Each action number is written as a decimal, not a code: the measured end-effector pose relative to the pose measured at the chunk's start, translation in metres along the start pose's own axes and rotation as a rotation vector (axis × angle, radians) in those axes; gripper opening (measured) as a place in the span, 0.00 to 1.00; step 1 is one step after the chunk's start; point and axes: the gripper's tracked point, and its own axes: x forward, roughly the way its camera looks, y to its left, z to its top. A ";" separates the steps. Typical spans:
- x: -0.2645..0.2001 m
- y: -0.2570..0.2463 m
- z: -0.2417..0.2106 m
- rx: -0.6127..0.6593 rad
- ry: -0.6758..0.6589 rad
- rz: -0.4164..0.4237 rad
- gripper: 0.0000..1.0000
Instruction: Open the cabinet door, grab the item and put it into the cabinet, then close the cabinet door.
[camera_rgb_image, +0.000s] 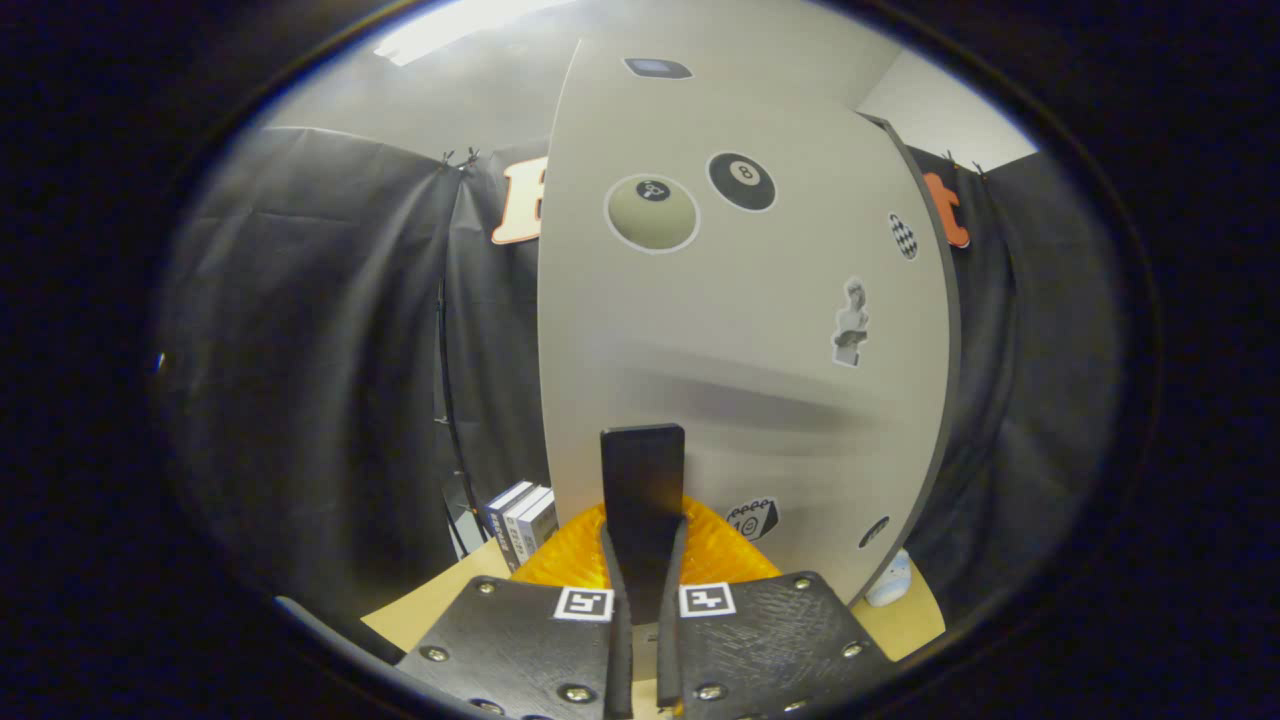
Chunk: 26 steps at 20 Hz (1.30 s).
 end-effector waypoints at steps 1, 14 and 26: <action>-0.005 -0.002 0.000 0.001 0.001 -0.005 0.10; -0.045 -0.031 -0.003 0.053 0.022 -0.106 0.10; -0.076 -0.073 -0.009 0.096 0.040 -0.336 0.08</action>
